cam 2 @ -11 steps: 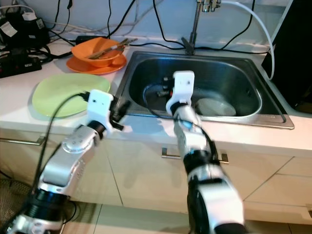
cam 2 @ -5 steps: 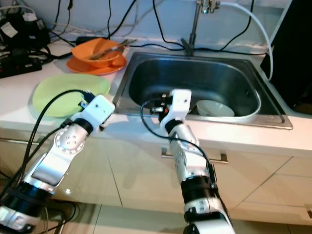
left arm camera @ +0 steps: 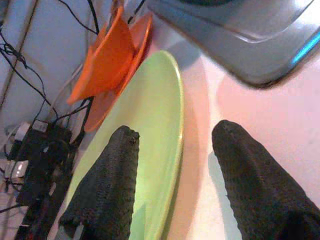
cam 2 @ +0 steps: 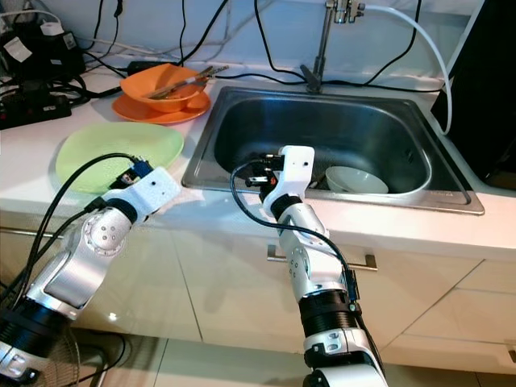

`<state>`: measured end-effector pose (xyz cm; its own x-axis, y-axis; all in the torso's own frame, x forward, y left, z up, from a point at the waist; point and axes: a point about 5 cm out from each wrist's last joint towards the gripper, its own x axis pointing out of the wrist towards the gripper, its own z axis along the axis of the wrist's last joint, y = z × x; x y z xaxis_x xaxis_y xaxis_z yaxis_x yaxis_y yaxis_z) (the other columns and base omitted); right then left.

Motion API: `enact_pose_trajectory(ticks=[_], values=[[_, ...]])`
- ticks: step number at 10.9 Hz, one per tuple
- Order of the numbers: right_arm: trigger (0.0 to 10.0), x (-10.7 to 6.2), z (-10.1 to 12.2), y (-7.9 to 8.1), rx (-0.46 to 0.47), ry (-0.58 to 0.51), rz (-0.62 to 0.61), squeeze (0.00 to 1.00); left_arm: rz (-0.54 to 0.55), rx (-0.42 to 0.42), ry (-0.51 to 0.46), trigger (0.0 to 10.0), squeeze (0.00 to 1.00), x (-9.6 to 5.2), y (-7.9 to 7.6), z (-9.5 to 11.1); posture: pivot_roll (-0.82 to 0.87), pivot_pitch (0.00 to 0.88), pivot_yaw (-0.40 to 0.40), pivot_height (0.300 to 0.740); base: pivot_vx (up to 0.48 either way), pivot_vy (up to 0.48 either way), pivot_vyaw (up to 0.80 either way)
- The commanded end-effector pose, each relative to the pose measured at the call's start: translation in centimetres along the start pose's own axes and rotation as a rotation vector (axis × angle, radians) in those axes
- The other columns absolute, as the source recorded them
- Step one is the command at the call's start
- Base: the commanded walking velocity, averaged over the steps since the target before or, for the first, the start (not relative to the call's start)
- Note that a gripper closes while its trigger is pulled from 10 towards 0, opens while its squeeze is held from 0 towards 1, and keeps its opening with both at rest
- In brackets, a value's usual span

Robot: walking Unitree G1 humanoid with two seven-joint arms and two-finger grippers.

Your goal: Kitchen organization

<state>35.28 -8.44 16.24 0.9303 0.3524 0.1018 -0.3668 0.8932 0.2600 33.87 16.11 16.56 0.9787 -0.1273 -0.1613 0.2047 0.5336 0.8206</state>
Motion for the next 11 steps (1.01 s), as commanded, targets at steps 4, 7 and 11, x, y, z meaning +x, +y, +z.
enact_pose_trajectory(ticks=[4, 7, 11], values=[[10.0, -0.1, 0.6, 0.0, 0.007, -0.004, -0.007, 0.00, -0.028, 0.093, 0.138, 10.0, 0.00, 0.1, 0.7, -1.9, 0.16, 0.000, 0.007, 0.740, 0.000, 0.000, 0.00], [10.0, -0.1, 0.6, -0.1, 0.011, -0.003, -0.015, 0.00, -0.021, 0.153, 0.227, 10.0, 0.00, 0.3, 1.3, -3.4, 0.16, 0.000, 0.011, 0.740, 0.000, 0.000, 0.00], [10.0, -0.2, 0.6, -0.4, 0.014, 0.000, -0.030, 0.00, -0.029, 0.179, 0.313, 7.8, 0.00, 0.6, 1.3, -5.2, 0.15, 0.005, 0.013, 0.740, 0.000, 0.000, 0.00]])
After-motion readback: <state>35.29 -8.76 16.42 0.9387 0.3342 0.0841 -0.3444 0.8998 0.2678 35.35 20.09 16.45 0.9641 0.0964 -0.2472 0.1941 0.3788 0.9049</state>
